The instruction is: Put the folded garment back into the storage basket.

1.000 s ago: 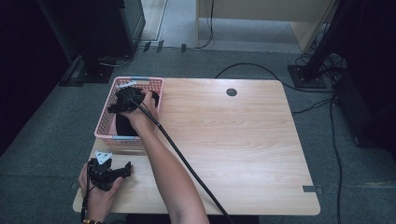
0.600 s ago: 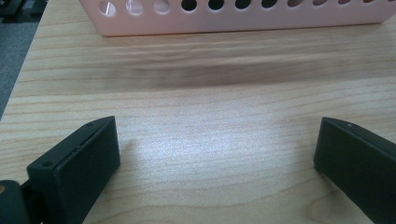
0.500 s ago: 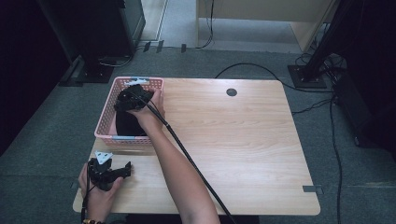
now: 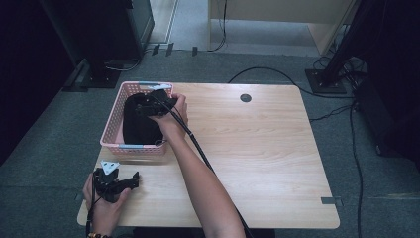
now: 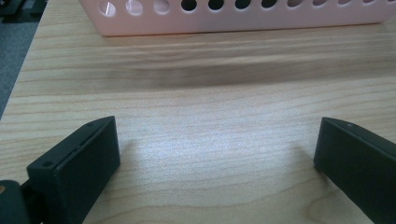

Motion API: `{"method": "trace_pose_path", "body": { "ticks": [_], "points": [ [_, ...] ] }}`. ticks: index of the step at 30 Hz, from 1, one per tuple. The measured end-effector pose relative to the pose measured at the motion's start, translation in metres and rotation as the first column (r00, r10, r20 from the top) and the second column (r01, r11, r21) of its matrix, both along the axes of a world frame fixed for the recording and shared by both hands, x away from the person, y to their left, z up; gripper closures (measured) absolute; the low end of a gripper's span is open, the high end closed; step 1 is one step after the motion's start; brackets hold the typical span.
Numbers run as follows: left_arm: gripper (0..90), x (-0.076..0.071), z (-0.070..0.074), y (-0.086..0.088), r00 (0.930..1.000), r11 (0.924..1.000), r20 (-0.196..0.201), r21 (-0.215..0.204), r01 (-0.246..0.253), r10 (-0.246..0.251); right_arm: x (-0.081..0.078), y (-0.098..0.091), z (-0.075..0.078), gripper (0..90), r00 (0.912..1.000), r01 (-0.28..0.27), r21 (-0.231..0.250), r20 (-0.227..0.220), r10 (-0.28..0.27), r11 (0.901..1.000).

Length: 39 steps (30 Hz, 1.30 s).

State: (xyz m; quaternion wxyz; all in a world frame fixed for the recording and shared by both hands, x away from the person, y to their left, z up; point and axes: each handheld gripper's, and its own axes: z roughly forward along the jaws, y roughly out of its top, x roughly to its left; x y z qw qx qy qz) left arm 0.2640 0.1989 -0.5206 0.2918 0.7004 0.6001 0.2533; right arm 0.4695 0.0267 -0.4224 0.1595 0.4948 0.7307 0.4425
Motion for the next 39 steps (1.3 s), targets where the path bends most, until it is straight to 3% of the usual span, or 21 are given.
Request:
{"method": "trace_pose_path", "body": {
  "ticks": [11, 18, 31, 36, 39],
  "points": [
    [0.1, 0.0, 0.0, 0.0, 1.0, 1.0, -0.001, 0.001, 0.0, 0.0, -0.007, -0.027, -0.01, 0.0, 0.9995, 0.029, -0.012, 0.011, -0.029, 0.9995],
    [0.1, 0.0, 0.0, 0.0, 1.0, 1.0, -0.002, 0.002, 0.001, -0.001, -0.013, -0.048, -0.02, 0.0, 0.998, 0.064, 0.03, -0.001, -0.064, 0.9975],
    [0.1, 0.0, 0.0, 0.0, 1.0, 1.0, -0.003, 0.002, 0.0, 0.0, -0.022, -0.079, -0.04, 0.0, 0.9933, 0.115, 0.059, -0.019, -0.114, 0.9916],
    [0.1, 0.0, 0.0, 0.0, 1.0, 1.0, -0.002, 0.003, 0.0, 0.0, -0.027, -0.087, -0.05, 0.0, 0.9934, 0.112, 0.034, -0.028, -0.111, 0.9931],
    [0.1, 0.0, 0.0, 0.0, 1.0, 1.0, -0.002, 0.003, 0.0, 0.0, -0.03, -0.092, -0.055, 0.0, 0.9914, 0.13, 0.048, -0.024, -0.129, 0.9903]
  ]
}}
